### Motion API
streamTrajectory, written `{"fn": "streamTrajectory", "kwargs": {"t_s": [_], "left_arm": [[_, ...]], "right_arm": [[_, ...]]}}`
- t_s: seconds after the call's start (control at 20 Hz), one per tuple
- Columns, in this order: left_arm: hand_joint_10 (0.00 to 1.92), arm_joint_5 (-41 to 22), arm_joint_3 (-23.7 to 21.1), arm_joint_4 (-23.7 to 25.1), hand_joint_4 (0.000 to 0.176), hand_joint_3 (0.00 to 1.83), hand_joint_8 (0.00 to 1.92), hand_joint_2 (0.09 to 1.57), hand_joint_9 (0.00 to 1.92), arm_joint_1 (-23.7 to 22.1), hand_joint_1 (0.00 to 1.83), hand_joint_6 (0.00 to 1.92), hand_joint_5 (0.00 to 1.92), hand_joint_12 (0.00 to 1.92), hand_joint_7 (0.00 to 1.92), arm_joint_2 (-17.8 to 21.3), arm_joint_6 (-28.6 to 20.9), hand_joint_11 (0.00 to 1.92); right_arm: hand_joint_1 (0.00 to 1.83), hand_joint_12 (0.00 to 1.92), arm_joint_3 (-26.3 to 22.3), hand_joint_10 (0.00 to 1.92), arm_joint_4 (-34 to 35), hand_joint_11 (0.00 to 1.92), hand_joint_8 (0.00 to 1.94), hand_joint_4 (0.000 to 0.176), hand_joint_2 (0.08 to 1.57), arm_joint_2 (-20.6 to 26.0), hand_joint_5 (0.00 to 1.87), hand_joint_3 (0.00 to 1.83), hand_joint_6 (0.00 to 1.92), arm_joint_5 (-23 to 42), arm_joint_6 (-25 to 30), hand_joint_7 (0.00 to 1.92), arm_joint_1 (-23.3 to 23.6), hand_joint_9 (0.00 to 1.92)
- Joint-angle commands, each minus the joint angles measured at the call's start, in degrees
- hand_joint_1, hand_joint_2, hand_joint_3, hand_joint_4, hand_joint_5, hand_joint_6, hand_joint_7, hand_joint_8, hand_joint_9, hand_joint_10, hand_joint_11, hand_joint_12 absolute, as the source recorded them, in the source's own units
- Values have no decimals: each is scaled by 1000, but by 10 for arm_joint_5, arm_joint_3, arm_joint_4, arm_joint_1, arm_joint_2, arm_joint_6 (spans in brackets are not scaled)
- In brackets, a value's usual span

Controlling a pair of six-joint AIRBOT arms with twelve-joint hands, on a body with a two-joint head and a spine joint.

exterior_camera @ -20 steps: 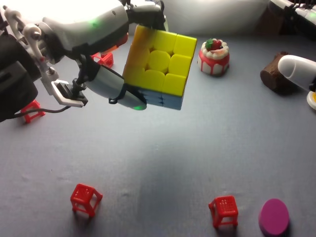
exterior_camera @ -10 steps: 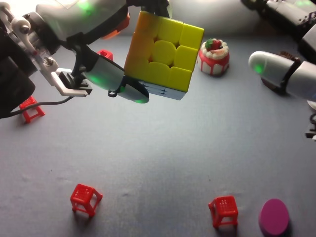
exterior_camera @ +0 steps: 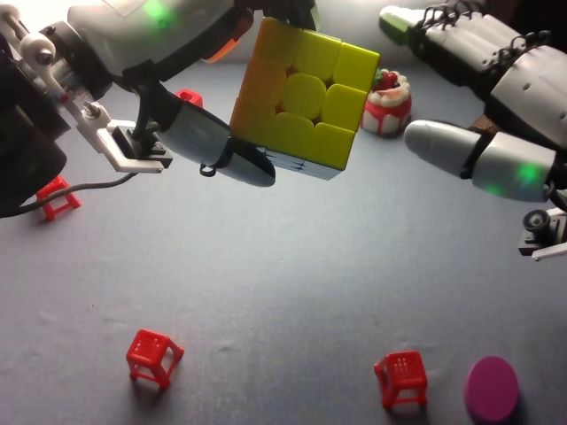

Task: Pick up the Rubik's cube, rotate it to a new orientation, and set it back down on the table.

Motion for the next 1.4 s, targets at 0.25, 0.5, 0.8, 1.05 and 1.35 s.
{"fn": "streamTrajectory", "kwargs": {"t_s": [0.25,0.5,0.8,1.05,1.35], "left_arm": [[1899,-80,-1,-16,0,1323,1801,604,952,-11,1394,1606,822,1921,923,0,-5,1135],[1921,-78,1,-18,0,771,1900,922,1215,-11,1200,1377,717,1921,755,-1,-5,1300],[1921,-80,3,-25,0,702,1713,890,1195,-9,1228,1227,794,1921,845,-1,-4,1279],[1921,-85,4,-31,0,1400,1916,588,1134,-7,1233,1623,926,1921,957,-1,-4,1244],[1921,-93,5,-50,0,1373,1885,629,1107,0,1192,1749,861,1921,940,-1,0,1209]], "right_arm": [[115,0,5,0,-12,0,0,0,1376,-11,35,0,14,62,3,0,17,0],[33,177,0,0,-27,2,0,0,1383,-12,0,0,0,64,3,0,17,0],[0,1175,-15,723,-50,0,18,0,1383,-10,15,0,5,68,3,105,17,45],[0,1733,-31,1378,-65,0,891,0,1417,-8,17,0,861,71,3,181,16,17],[0,1775,-52,1414,-72,0,1023,0,1418,3,0,1,861,91,3,108,5,0]]}}
